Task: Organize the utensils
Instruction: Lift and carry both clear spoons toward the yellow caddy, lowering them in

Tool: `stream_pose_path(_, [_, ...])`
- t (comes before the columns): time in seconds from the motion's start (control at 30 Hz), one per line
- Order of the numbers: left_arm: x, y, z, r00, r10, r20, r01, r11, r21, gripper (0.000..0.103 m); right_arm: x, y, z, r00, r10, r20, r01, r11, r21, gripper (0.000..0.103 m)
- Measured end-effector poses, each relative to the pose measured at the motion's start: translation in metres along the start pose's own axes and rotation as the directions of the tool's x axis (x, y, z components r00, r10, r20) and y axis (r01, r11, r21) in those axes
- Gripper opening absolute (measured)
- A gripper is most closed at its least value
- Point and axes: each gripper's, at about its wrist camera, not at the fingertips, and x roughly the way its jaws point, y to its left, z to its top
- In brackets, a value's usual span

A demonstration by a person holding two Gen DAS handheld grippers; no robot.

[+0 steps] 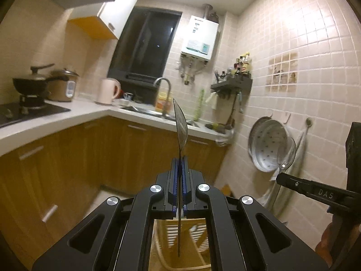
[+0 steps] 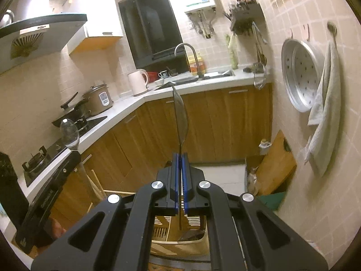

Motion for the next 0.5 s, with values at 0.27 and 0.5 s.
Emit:
stream_pose_path(0.27, [0.004, -0.003, -0.019, 0.999, 0.000, -0.034, 0.001, 1.000, 0.026, 0.001, 0.018, 0.005, -0.019, 0.999, -0.041, 0.001, 0.041, 0.998, -0.043, 0.002])
stream_pose_path(0.5, [0.004, 0.000, -0.030, 0.997, -0.017, -0.069, 0.019, 0.999, 0.031, 0.001, 0.018, 0.001, -0.029, 1.000, -0.015, -0.015, 0.014, 0.998, -0.053, 0.002])
